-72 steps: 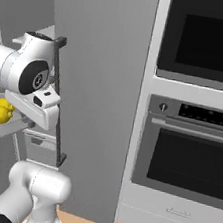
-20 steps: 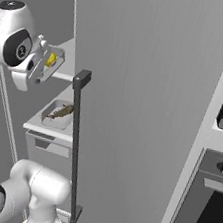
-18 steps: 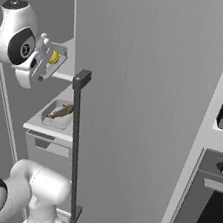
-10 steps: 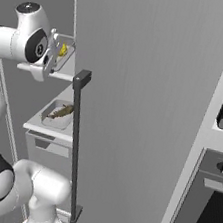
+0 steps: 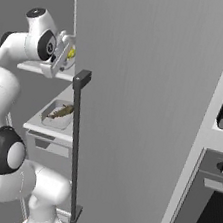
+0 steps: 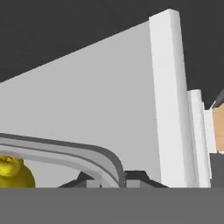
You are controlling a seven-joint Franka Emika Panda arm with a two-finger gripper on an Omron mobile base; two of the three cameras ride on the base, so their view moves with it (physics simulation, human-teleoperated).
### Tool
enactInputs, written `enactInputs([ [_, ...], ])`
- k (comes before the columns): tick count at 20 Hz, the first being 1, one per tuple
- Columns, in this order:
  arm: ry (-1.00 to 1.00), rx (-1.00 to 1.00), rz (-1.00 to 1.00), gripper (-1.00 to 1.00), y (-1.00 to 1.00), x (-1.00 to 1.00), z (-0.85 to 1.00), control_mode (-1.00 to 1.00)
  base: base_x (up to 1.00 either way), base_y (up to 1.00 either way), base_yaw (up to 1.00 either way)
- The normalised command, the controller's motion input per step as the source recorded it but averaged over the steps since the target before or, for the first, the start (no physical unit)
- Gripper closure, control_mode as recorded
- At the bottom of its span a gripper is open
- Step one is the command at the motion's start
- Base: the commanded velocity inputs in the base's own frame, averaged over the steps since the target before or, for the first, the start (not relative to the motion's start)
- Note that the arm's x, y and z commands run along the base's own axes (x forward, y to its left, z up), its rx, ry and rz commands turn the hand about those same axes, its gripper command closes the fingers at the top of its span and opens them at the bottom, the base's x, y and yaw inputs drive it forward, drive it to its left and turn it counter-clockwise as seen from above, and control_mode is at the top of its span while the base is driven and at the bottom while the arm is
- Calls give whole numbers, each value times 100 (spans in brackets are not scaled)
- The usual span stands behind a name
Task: Take the meat container that has the fish and place it on the second highest rack of the freezer. Then take the vegetable container that has the lemons and place it on the highest rack of the freezer.
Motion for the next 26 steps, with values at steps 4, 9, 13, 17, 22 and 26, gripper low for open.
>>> enactInputs([
  [4,0,-7,-13,100,1,58,-32,-100,0,0,0],
  [9,0,-5,-9,-100,1,46,-27,-100,0,0,0],
  [13,-3,-1,-2,-100,0,-3,-1,-100,0,0,0],
  [17,-4,0,0,-100,0,-19,17,-100,0,0,0],
  [22,-1,3,0,-100,0,-17,56,-100,0,0,0],
  [26,-6,3,3,-100,0,-75,41,-100,0,0,0],
])
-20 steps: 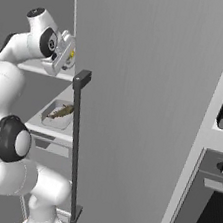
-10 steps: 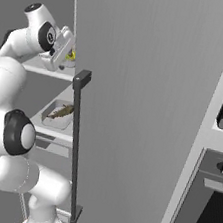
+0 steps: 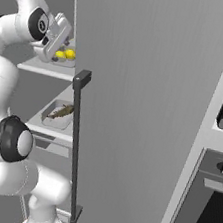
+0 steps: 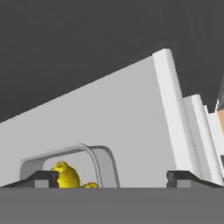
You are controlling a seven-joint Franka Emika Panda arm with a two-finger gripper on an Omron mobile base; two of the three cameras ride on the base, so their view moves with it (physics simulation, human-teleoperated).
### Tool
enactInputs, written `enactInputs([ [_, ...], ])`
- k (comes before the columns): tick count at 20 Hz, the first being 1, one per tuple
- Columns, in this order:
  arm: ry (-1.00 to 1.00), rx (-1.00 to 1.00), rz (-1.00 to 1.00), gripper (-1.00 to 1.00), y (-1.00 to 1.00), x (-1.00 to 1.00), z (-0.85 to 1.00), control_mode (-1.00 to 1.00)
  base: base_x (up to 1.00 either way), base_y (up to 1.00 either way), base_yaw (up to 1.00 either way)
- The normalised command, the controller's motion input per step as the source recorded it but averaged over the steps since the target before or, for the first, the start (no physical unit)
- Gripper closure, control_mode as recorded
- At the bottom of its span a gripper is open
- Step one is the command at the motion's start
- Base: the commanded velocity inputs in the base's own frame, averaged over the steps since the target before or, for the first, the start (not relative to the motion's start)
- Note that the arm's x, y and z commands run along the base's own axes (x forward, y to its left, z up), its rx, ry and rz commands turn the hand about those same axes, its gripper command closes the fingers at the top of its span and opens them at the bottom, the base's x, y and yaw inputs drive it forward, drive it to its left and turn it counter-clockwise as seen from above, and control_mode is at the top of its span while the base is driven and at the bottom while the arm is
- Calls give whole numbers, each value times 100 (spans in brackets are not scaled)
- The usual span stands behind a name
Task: Take the meat container that has the fish and place it on the second highest rack of the freezer. Then take the vegetable container that has the lemons and place it on the highest rack of the freezer.
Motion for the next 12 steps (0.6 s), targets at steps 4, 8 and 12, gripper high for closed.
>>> enactInputs([
  [4,-6,0,3,-100,0,-100,1,-100,0,0,0],
  [8,-4,0,0,-100,0,-100,-30,-100,0,0,0],
  [12,-2,0,0,-100,-7,-100,-72,-100,0,0,0],
])
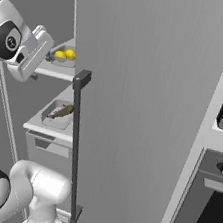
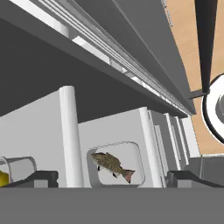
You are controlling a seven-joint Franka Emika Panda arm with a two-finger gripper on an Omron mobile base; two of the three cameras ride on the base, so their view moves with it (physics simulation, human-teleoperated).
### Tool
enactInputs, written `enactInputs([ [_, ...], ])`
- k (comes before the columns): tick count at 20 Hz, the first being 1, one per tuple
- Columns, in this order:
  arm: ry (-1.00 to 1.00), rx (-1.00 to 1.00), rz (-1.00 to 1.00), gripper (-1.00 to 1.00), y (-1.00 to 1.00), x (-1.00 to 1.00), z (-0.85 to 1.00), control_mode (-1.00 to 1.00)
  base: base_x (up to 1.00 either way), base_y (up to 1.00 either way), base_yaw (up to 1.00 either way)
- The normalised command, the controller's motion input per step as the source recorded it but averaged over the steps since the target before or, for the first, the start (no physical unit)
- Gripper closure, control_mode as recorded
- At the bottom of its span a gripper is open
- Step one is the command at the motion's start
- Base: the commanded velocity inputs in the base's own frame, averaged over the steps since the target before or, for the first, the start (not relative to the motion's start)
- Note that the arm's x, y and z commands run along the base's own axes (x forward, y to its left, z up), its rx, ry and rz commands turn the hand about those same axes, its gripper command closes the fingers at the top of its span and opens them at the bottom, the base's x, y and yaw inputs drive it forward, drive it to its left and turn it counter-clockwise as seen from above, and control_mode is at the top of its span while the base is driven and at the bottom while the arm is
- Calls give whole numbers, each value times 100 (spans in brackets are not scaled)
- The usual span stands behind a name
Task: Take the meat container that has the fish and place it on the second highest rack of the freezer. Then take the vegetable container that has the lemons and place it on the highest rack of the freezer.
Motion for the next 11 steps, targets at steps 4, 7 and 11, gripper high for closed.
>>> enactInputs([
  [4,0,1,0,-100,-13,-100,-80,-100,0,0,0],
  [7,0,2,0,-100,-13,-91,-83,-100,0,0,0],
  [11,7,3,0,-100,-12,-61,-84,-100,0,0,0],
])
